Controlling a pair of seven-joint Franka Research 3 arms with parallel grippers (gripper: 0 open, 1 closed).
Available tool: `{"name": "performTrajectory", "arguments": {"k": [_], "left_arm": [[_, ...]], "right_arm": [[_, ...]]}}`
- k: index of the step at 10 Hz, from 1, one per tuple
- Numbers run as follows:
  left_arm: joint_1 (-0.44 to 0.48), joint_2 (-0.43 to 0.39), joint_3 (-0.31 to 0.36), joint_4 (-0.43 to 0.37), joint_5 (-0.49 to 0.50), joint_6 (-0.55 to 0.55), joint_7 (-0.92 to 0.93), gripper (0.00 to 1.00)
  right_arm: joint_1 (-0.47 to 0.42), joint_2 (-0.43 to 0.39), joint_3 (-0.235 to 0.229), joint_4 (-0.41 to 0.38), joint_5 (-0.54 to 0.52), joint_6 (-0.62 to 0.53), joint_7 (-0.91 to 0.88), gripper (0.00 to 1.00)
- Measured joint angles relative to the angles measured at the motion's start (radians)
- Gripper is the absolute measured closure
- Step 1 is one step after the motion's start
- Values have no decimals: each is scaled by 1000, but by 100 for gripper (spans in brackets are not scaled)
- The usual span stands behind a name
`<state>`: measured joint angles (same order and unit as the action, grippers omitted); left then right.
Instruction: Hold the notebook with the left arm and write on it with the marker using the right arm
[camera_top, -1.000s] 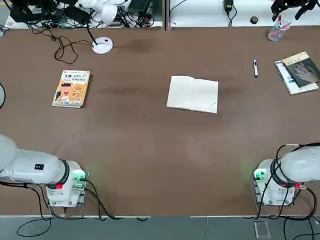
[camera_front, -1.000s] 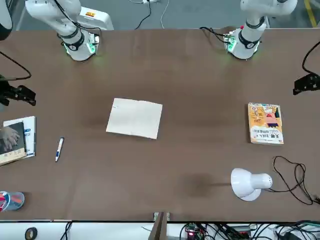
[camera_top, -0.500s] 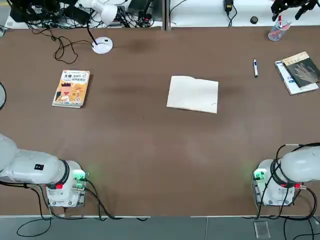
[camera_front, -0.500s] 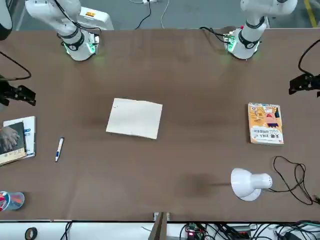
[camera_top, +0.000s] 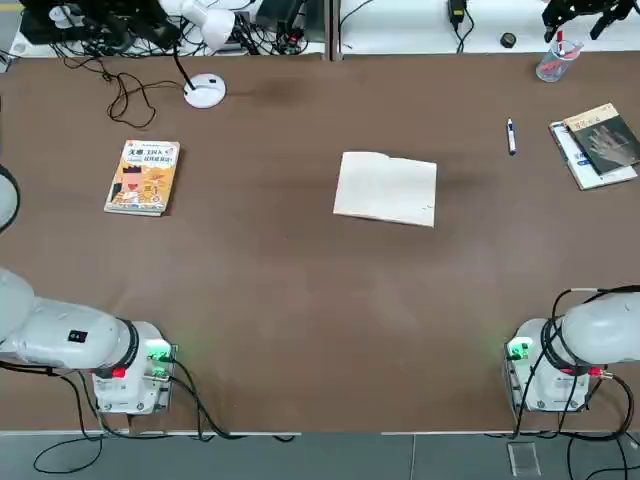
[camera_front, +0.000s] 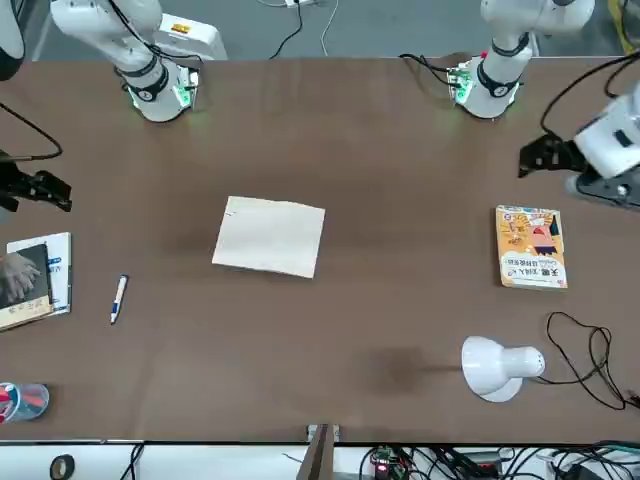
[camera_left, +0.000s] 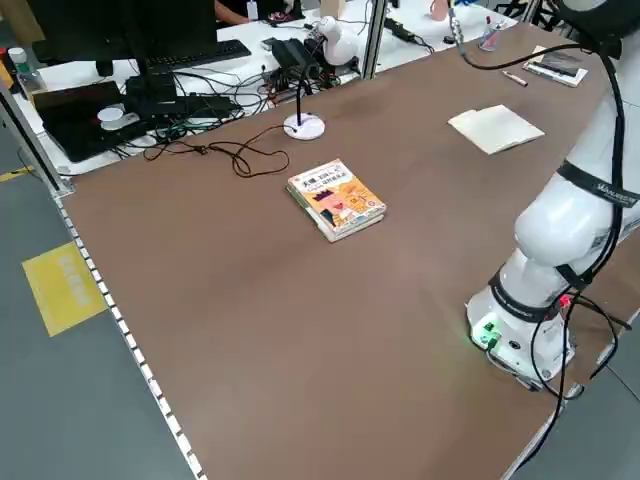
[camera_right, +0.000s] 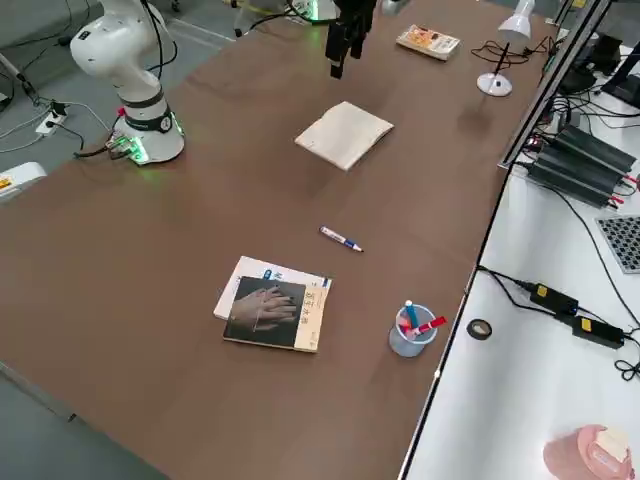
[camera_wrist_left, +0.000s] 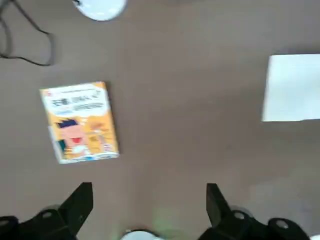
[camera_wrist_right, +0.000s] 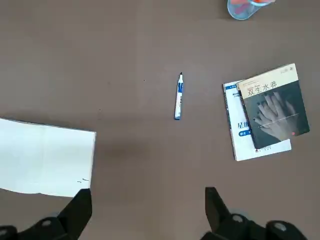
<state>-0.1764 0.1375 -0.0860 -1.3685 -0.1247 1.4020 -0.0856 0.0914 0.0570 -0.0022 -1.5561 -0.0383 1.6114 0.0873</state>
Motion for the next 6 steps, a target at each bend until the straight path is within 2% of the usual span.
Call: {"name": "performTrajectory", "arguments": {"k": [4,6], "left_arm": [[-34,20,-151,-1,-15,47,-306,0],[-94,41,-186,-2,-15,90,-437,0]], "right_arm": [[0,0,-2,0,0,0,0,0],[0,0,-3,0,0,0,0,0]]}}
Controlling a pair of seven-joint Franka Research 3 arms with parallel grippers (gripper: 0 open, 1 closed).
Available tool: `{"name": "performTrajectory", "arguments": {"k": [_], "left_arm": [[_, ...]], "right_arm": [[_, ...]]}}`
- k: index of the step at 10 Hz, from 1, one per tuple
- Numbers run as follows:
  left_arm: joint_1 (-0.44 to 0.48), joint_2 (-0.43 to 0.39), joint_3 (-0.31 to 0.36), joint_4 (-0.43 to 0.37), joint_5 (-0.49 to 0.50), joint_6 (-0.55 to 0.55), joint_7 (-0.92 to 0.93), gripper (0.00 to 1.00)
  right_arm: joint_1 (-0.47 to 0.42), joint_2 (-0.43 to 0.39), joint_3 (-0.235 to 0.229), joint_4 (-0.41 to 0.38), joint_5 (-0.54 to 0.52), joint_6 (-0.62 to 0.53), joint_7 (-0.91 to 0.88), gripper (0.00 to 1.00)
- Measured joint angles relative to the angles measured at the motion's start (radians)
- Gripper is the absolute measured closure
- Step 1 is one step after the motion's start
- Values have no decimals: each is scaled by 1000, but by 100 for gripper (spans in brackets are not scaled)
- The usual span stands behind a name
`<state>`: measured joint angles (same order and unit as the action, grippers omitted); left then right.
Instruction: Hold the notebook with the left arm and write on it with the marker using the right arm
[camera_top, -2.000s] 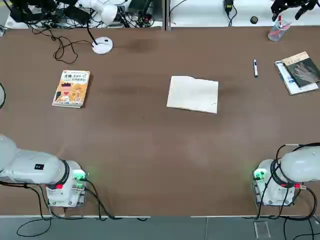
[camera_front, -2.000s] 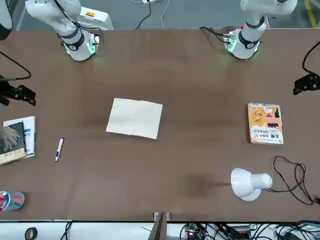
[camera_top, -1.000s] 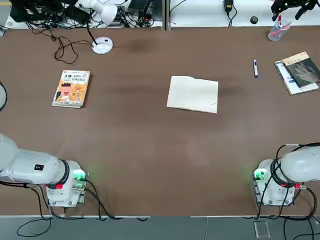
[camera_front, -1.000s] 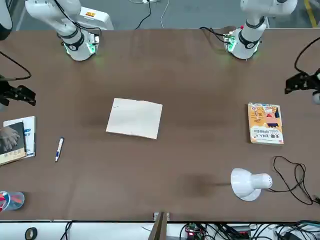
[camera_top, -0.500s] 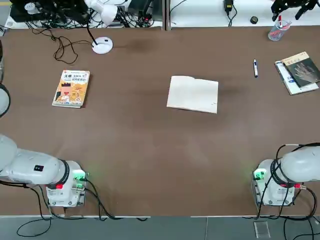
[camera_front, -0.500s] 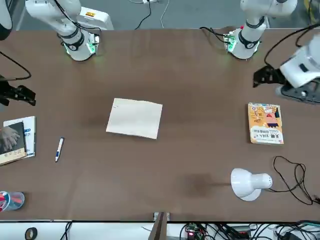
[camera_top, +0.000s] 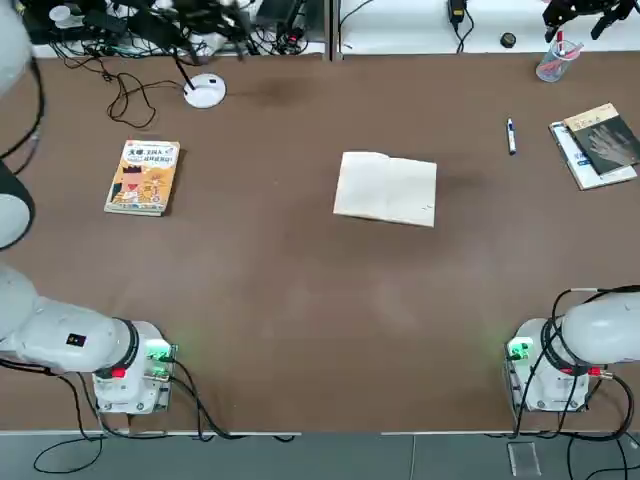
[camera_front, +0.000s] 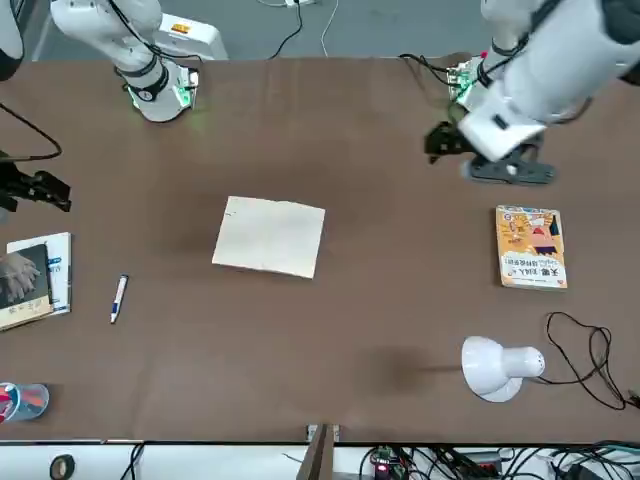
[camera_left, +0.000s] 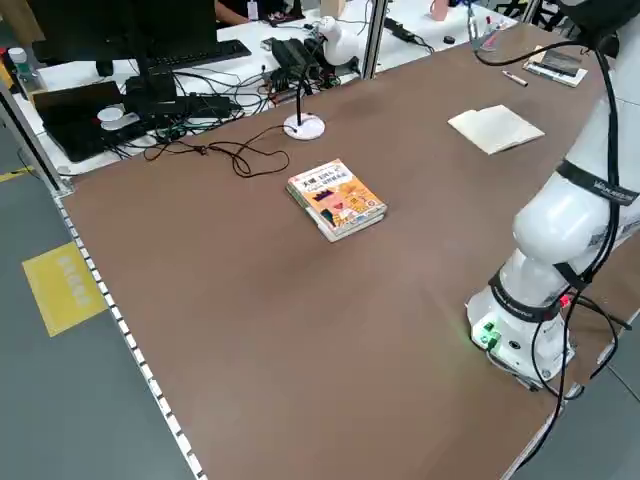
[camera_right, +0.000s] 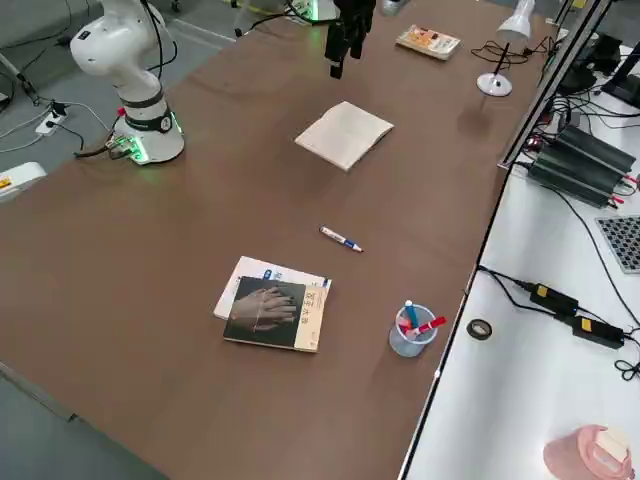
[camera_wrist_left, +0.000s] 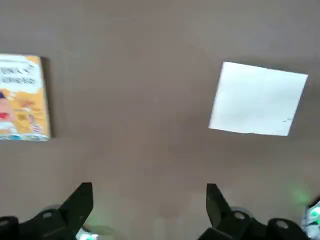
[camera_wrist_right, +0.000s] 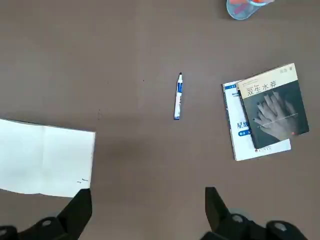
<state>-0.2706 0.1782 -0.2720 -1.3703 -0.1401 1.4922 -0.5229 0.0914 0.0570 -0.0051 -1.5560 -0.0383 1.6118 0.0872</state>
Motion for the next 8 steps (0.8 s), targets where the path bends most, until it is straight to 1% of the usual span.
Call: {"name": "performTrajectory", "arguments": {"k": [2,4,8], "left_arm": [[-74,22,-3,-4,2,45,-90,0],[-127,47,-4,-9,24,81,-169,0],[-237,121,-4,-17,170,149,-303,0]], "right_arm": [[0,0,-1,0,0,1,0,0],[0,0,-1,1,0,1,0,0],[0,0,-1,1,0,3,0,0]]}}
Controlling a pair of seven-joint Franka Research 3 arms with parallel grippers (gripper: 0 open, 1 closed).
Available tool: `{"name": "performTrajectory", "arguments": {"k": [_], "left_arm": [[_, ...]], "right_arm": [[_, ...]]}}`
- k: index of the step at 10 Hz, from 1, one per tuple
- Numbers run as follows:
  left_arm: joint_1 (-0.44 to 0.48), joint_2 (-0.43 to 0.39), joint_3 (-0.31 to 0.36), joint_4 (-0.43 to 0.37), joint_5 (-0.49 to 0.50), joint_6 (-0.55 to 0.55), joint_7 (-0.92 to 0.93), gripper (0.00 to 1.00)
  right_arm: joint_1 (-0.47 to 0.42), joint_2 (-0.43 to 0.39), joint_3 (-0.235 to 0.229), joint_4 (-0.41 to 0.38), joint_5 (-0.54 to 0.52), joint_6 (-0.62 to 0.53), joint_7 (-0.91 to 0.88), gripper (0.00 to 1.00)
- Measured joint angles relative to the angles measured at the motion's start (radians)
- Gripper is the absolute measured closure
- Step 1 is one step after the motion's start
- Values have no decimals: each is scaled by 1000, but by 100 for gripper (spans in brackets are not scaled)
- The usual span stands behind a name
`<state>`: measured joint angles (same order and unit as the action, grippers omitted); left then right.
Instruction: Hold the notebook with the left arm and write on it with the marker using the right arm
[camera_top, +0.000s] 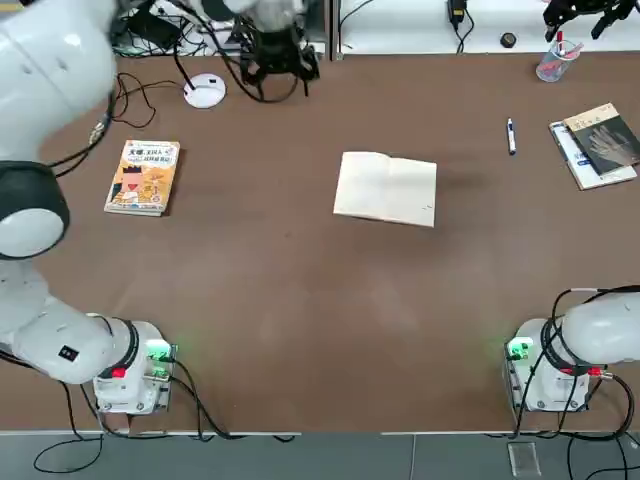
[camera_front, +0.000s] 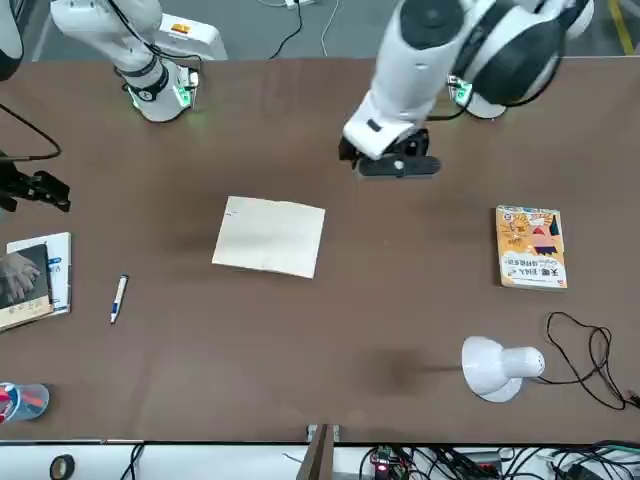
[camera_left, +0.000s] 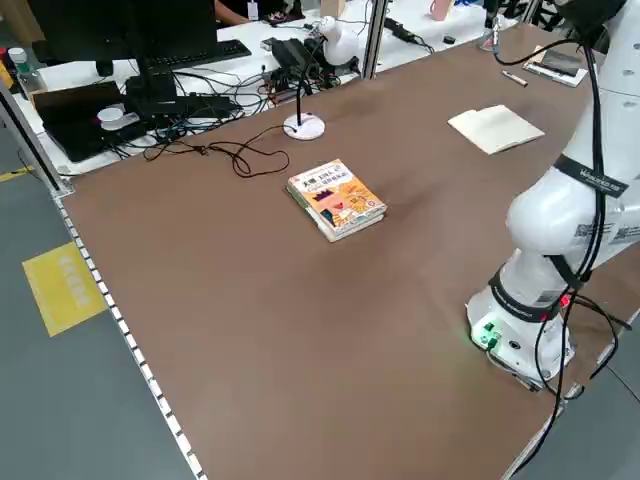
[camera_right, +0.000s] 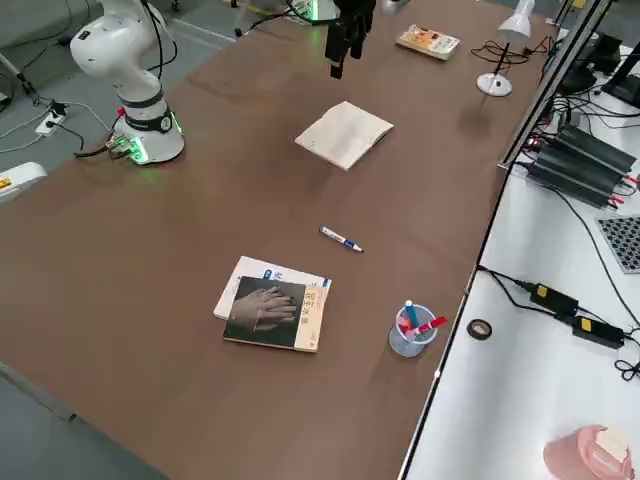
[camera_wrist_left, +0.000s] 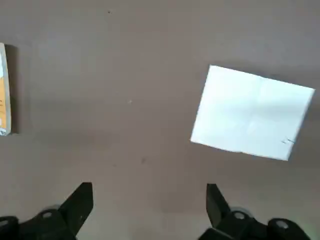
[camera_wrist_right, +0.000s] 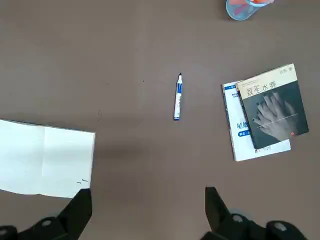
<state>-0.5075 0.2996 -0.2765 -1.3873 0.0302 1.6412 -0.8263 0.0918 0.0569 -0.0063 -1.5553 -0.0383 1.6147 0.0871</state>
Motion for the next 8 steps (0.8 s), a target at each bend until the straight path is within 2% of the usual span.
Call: {"name": "performTrajectory", "arguments": {"k": [3,8], "left_arm": [[-76,67,0,-2,52,66,-110,0],[-95,174,1,-3,63,183,-124,0]], "right_arm": [[0,0,0,0,0,11,0,0],[0,0,0,1,0,14,0,0]]}}
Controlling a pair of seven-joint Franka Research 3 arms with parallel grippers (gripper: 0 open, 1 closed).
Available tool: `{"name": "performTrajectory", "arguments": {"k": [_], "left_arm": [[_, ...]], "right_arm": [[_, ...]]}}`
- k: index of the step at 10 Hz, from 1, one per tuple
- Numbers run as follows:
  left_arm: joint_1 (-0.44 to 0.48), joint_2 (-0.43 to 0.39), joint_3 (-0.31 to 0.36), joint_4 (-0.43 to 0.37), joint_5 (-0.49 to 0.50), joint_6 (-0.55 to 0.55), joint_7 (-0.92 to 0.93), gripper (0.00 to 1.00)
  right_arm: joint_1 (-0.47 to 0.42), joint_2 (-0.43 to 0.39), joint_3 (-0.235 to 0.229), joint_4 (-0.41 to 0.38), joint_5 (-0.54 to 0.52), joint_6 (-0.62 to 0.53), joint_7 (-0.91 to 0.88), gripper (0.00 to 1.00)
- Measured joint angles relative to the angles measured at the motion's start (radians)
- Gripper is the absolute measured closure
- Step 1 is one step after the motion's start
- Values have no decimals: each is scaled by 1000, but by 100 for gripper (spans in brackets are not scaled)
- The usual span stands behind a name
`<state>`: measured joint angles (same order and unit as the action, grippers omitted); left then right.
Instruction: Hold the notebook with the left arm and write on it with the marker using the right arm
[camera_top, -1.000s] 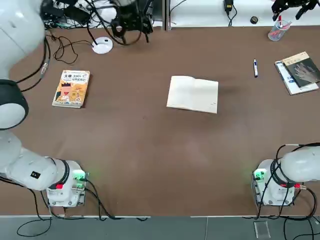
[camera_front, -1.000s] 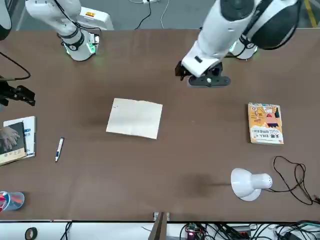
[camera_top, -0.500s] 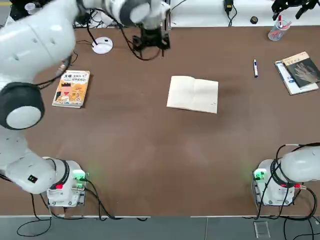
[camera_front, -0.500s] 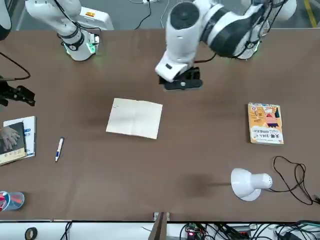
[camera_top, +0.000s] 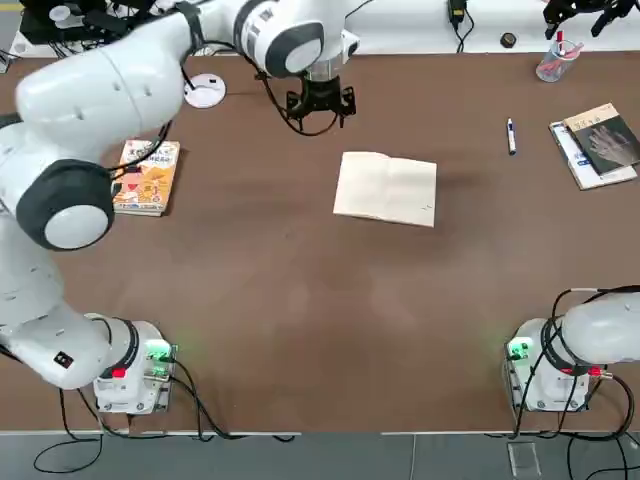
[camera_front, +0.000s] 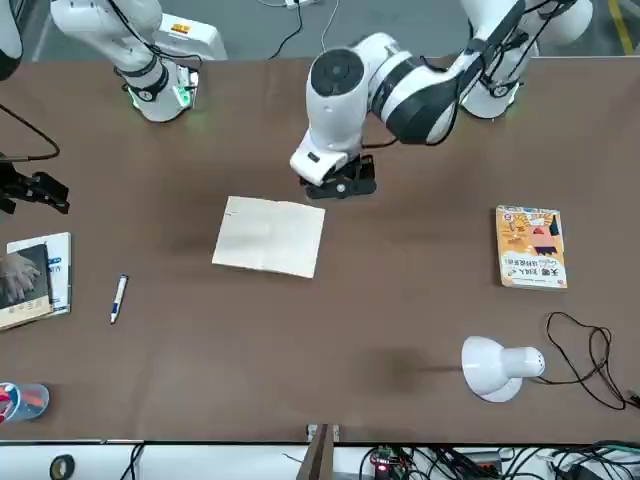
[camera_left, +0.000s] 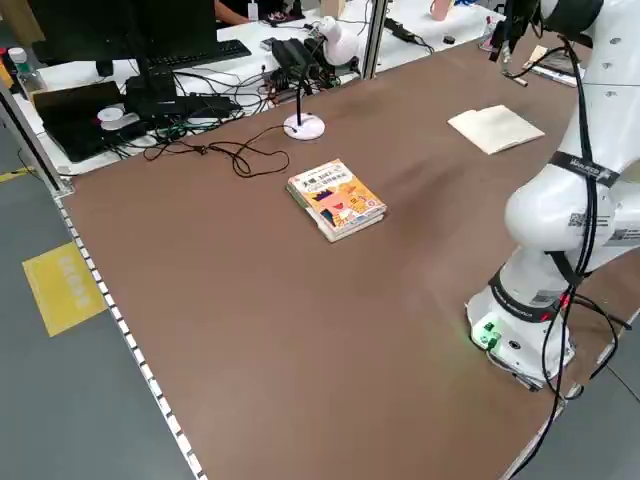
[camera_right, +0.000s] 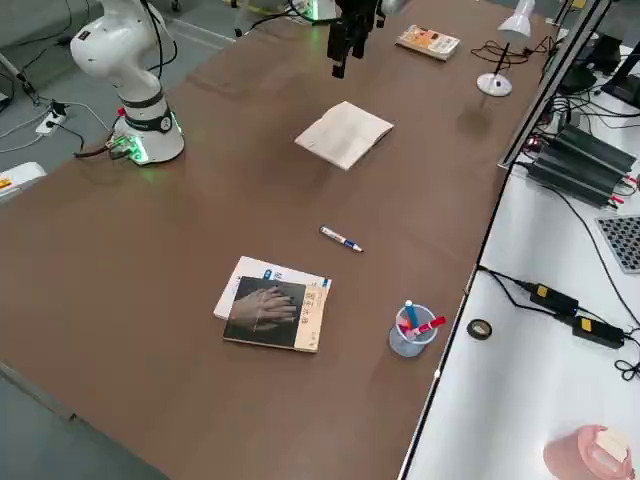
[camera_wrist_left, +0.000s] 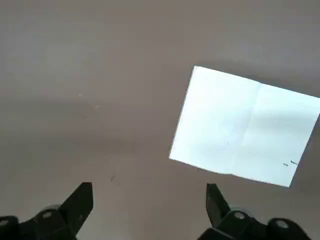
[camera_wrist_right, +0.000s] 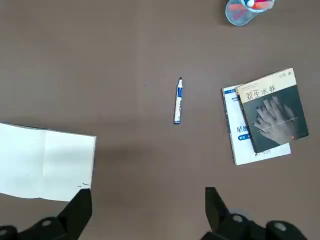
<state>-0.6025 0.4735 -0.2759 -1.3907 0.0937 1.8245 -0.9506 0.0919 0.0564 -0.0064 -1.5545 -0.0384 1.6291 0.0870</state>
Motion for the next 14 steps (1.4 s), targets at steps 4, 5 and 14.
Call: {"name": "performTrajectory", "arguments": {"k": [4,5,14], "left_arm": [[-15,74,0,0,17,77,0,0],[-15,88,0,0,18,97,0,0],[-50,215,1,1,120,220,-76,0]], "right_arm": [[0,0,0,0,0,0,0,0],[0,0,0,0,0,0,0,0],[0,0,0,1,0,0,0,0]]}}
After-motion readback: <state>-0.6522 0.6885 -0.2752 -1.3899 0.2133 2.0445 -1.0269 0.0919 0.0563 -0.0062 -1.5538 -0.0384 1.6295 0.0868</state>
